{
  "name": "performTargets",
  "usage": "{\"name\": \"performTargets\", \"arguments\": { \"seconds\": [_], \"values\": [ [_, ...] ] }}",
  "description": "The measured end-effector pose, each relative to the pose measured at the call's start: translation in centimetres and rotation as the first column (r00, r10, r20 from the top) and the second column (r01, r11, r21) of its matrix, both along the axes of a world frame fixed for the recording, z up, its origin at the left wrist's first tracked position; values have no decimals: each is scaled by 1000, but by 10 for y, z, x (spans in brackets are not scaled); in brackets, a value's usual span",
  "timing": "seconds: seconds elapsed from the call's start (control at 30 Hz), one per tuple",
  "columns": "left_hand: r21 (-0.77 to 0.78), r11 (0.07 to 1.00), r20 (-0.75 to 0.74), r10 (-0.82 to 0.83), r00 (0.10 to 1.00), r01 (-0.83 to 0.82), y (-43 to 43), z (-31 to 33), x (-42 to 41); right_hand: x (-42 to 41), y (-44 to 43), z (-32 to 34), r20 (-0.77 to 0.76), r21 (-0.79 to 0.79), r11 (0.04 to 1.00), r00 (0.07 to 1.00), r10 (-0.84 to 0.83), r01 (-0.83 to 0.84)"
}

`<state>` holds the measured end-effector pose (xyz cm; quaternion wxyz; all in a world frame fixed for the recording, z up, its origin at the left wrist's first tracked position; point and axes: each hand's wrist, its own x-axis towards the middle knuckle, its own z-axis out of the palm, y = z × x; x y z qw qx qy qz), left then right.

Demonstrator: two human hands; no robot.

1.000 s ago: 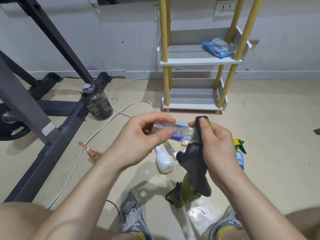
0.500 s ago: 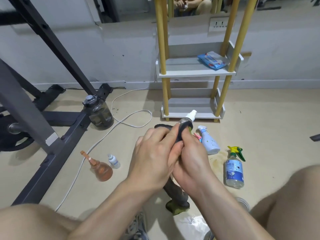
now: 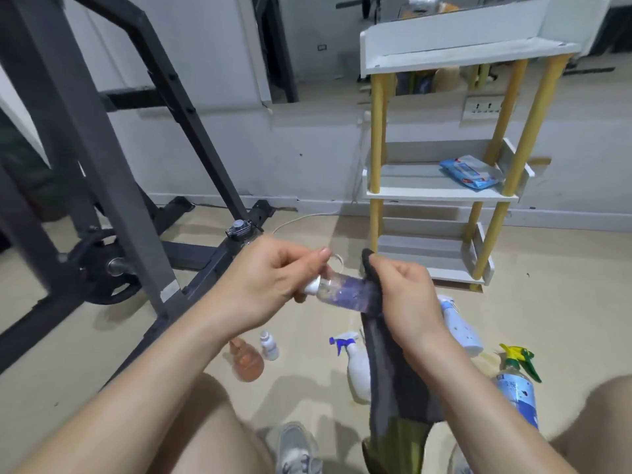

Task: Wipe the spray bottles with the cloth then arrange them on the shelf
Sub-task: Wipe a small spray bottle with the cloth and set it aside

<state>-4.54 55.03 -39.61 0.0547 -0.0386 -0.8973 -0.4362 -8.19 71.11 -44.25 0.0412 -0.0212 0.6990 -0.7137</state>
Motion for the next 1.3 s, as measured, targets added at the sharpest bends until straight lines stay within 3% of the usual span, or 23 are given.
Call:
{"name": "performTargets", "arguments": {
  "seconds": [0.1,0.17,0.27,0.43,0.5,0.57,0.63,0.67,0.77,0.83,0.9,1.07,1.2,1.3],
  "values": [
    [-11,1000,-3,-11,1000,11,-9,-7,3,-8,-17,2,135,-181,955,967,-214,237],
    [-14,1000,8,11,1000,-11,-14,-9,4,-12,-28,3,269,-306,890,927,-260,338],
    [-82,991,-1,106,994,-106,-19,-15,2,-15,-49,6,476,-515,777,875,-93,362],
    [-226,958,-215,127,968,-176,-38,-31,-6,-20,-89,5,417,-722,652,898,141,233],
    [-421,878,-306,99,947,-228,-50,-37,-14,-20,-101,-3,394,-783,604,871,294,149],
    [-616,714,-394,87,915,-333,-62,-47,-25,-21,-111,-18,359,-821,568,826,435,57],
    [-692,609,-429,84,899,-387,-69,-62,-31,-28,-116,-35,351,-813,582,789,504,-11],
    [-690,622,-407,91,909,-371,-72,-72,-32,-33,-119,-45,333,-788,612,794,509,-62],
    [-474,834,-187,217,958,-282,-85,-97,-39,-55,-117,-75,241,-624,741,841,485,-249],
    [-99,949,33,305,952,-301,-96,-109,-47,-67,-114,-93,193,-421,820,844,500,-389],
    [269,914,196,256,947,-303,-108,-120,-56,-76,-113,-110,176,-197,844,829,531,-498],
    [422,814,304,289,908,-400,-133,-174,-68,-98,-115,-145,151,230,784,817,557,-577],
    [497,727,368,318,874,-474,-137,-217,-68,-102,-126,-171,227,158,863,869,441,-479],
    [583,588,412,381,828,-561,-133,-246,-63,-101,-133,-190,244,109,907,896,372,-407]
  ]
}}
